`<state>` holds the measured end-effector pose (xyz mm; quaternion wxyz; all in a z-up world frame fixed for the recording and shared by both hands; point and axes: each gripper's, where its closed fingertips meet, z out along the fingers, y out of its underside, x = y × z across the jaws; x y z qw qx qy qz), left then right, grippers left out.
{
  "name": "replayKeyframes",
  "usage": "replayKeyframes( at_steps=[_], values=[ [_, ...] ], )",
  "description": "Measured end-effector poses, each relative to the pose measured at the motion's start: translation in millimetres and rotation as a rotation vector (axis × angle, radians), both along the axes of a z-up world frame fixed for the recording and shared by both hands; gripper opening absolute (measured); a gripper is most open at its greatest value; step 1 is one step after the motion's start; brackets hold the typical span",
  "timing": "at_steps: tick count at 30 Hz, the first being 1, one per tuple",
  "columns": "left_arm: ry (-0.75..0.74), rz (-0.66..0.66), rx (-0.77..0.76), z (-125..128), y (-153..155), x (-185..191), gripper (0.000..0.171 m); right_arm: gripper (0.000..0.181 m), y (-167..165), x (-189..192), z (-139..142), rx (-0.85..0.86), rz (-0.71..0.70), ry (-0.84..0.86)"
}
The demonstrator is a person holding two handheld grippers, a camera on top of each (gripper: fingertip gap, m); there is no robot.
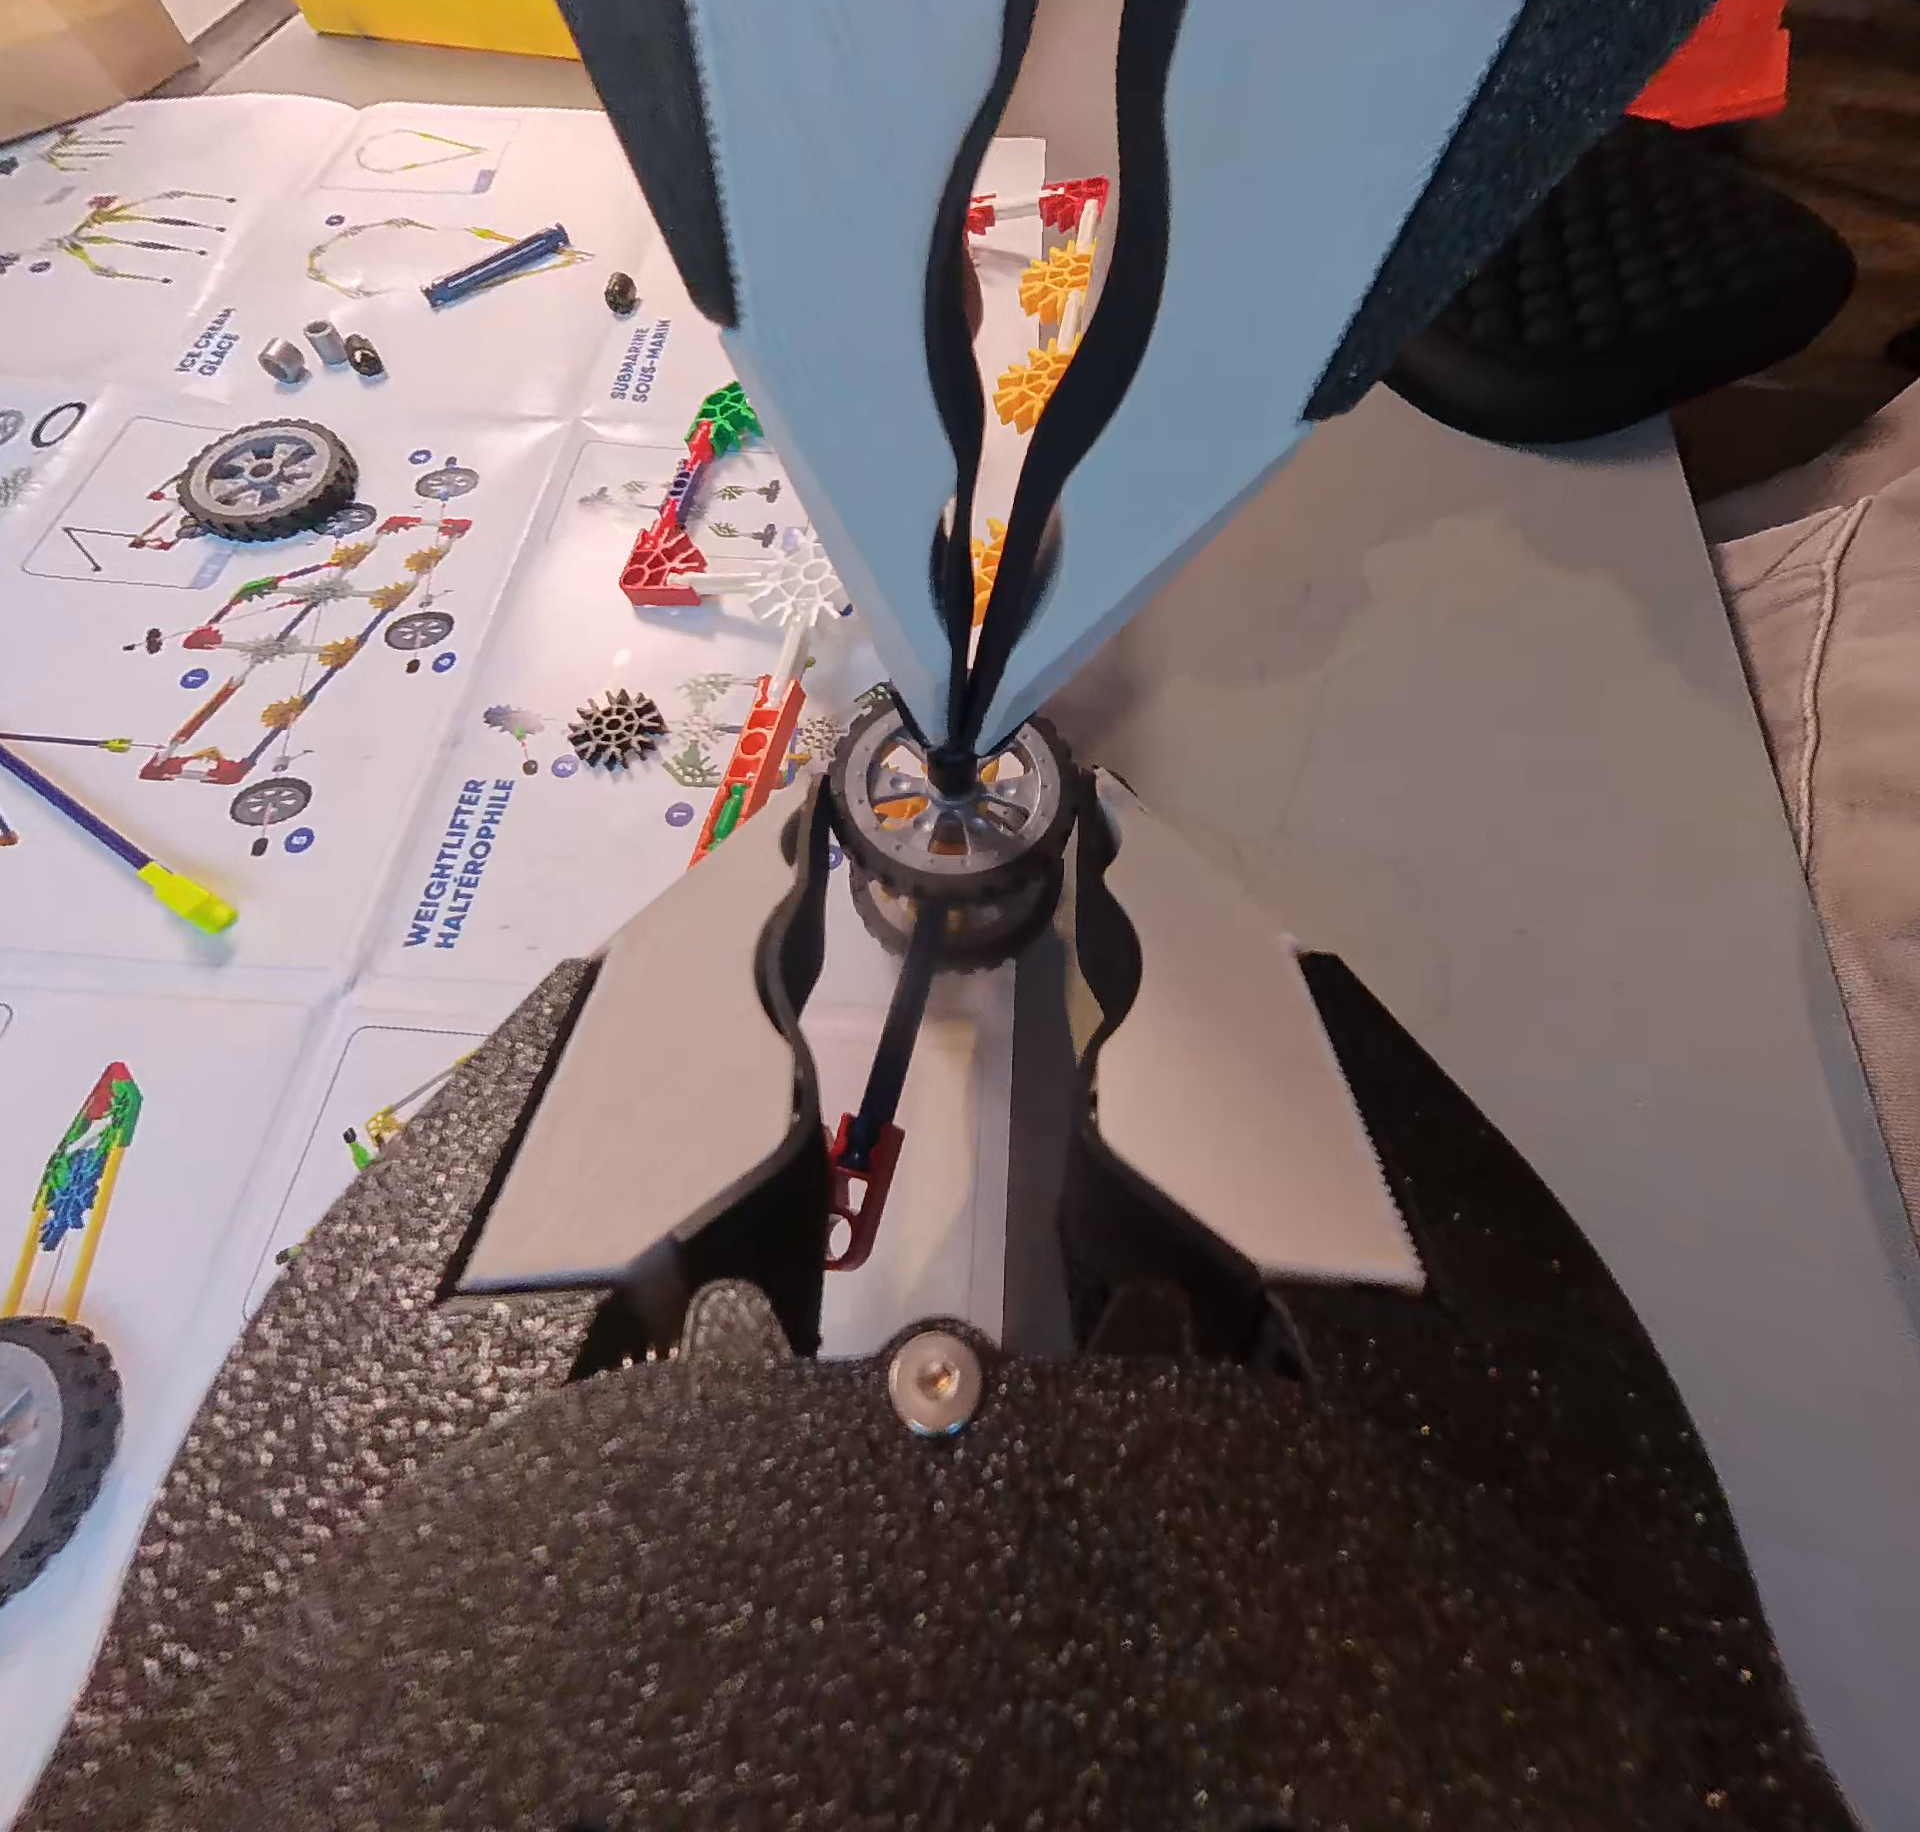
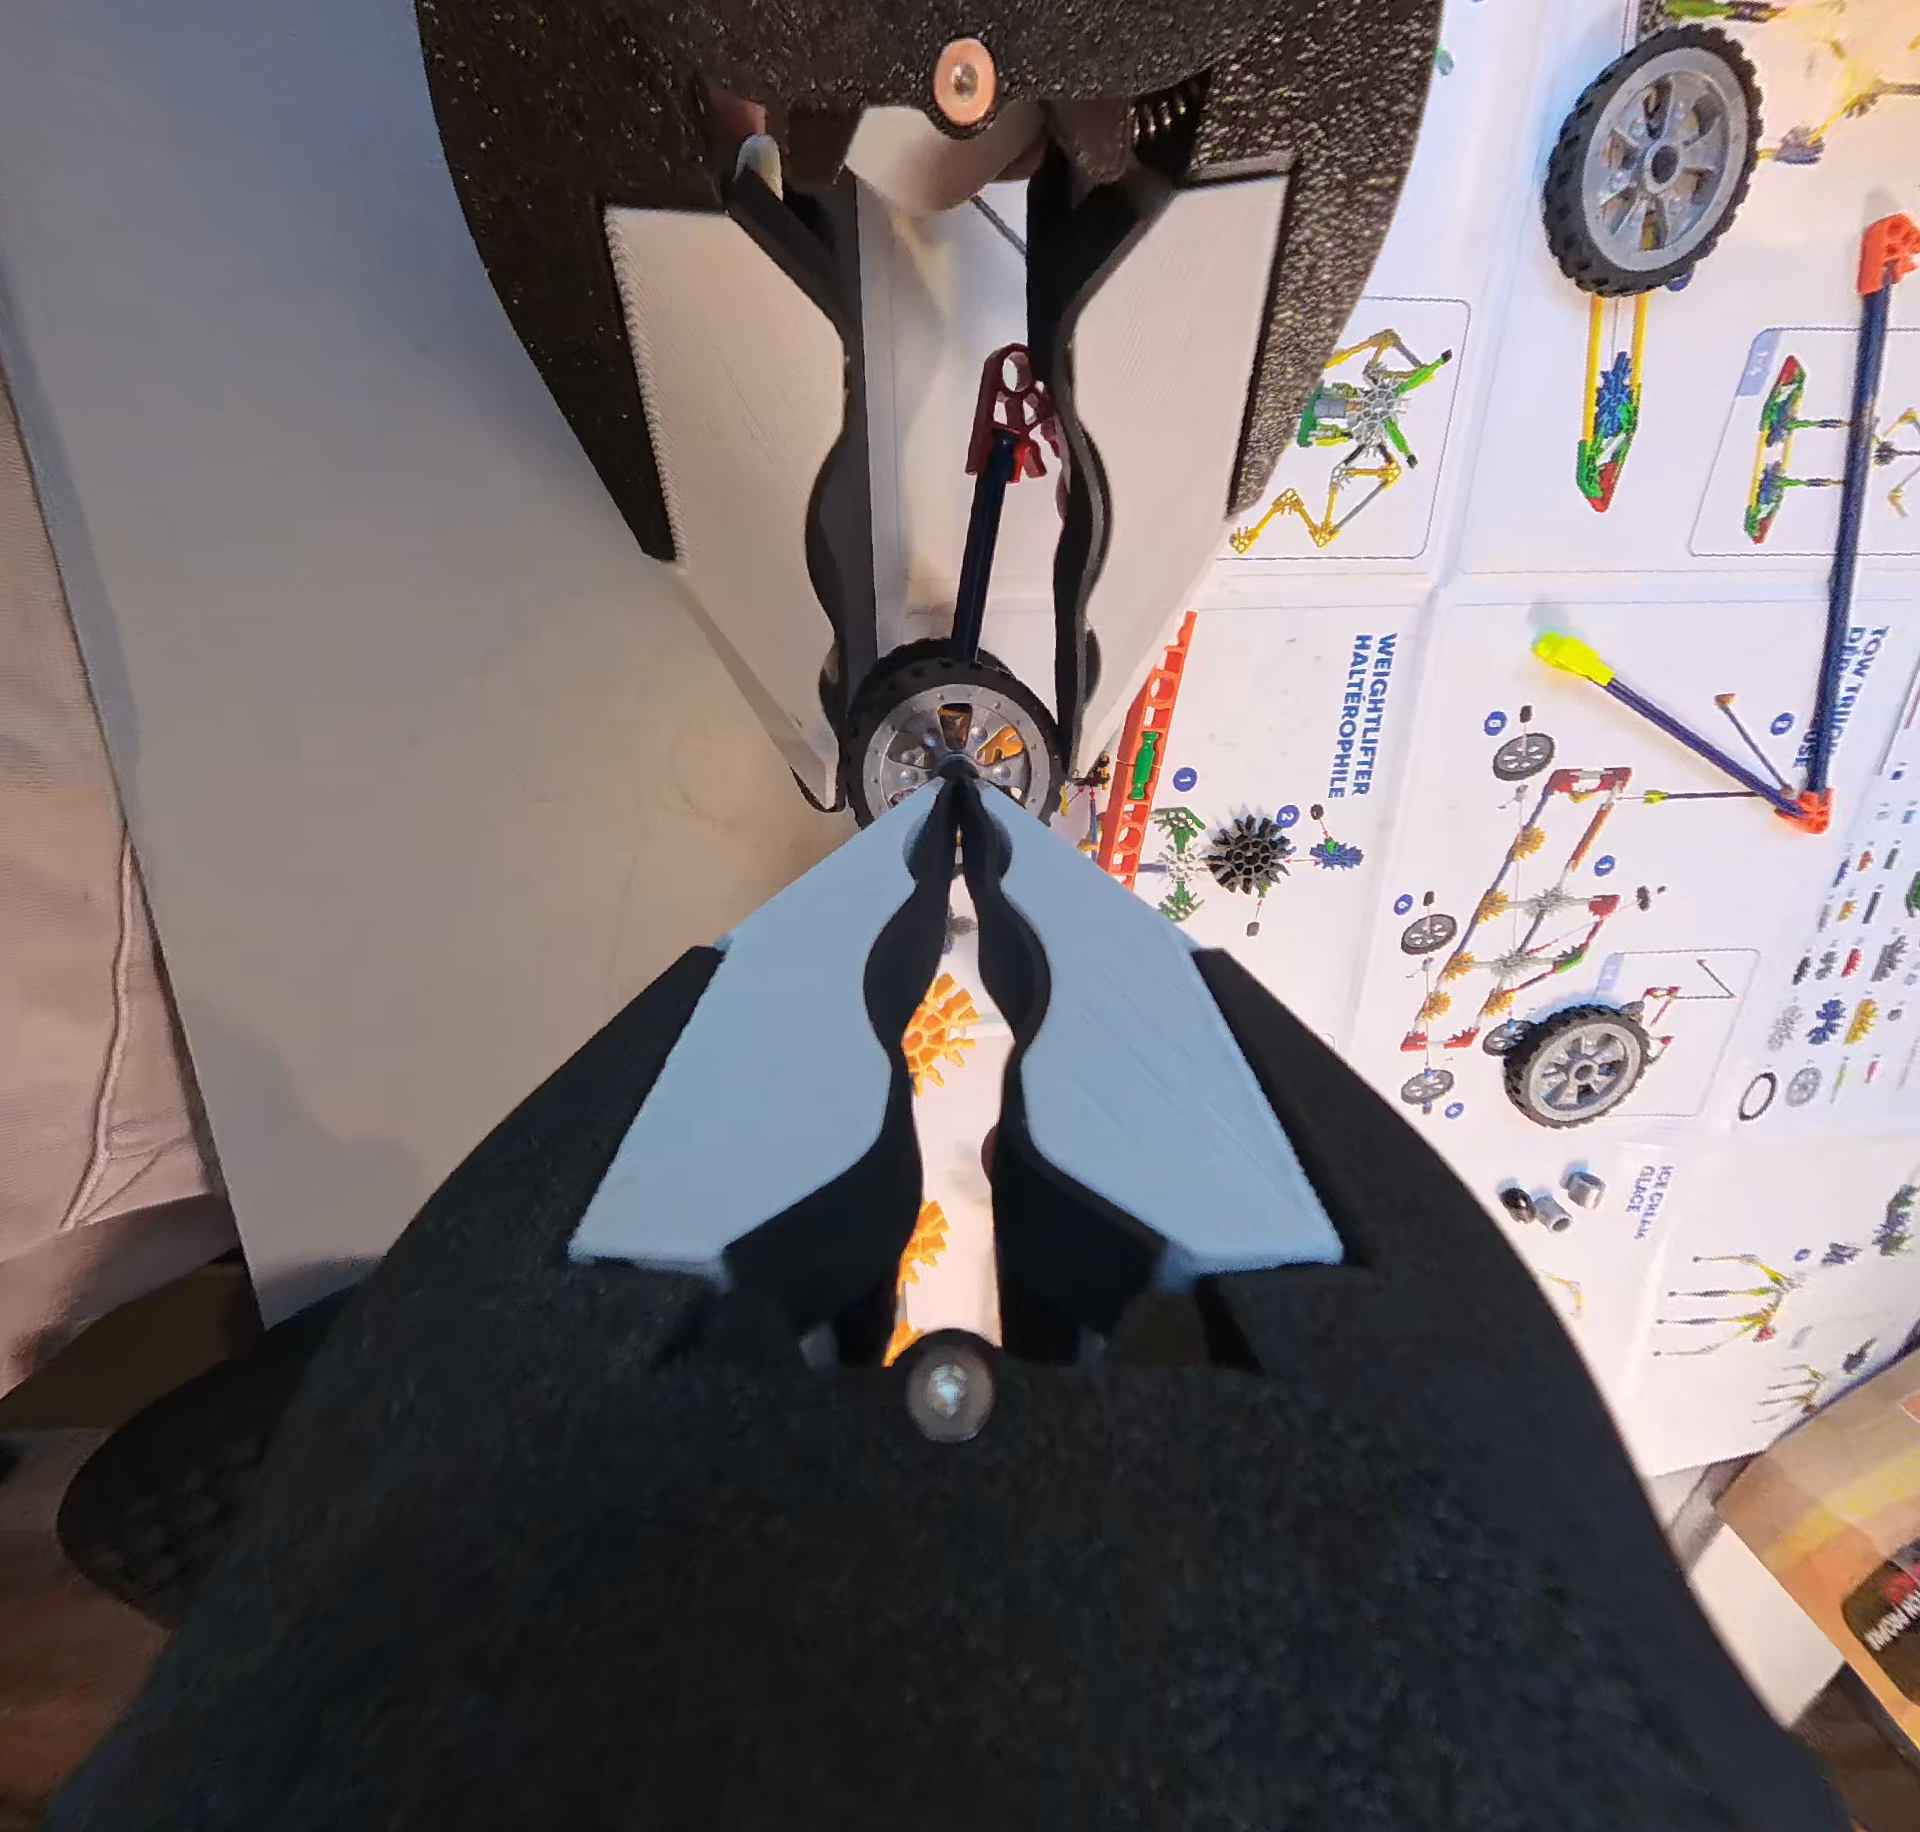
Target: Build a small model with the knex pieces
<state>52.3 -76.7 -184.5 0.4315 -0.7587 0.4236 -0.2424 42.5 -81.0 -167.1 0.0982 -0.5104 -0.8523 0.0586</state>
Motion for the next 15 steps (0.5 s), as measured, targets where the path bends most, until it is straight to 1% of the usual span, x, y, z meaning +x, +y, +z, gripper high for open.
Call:
replayKeyframes(
  at_steps=[11, 13, 15],
  values=[
    [-0.008, 0.001, -0.010, -0.2, 0.5, -0.2, 0.045, 0.000, 0.6, 1.3, -5.4, -0.015, -0.015, -0.039],
    [-0.007, 0.010, -0.012, -0.4, 1.4, -1.8, 0.045, 0.000, 1.0, -2.7, -4.7, 0.006, 0.002, -0.009],
    [-0.016, 0.007, -0.027, -0.7, 0.2, -2.9, 0.045, 0.000, -0.7, -4.1, -4.3, -0.005, -0.009, -0.001]
  ],
)
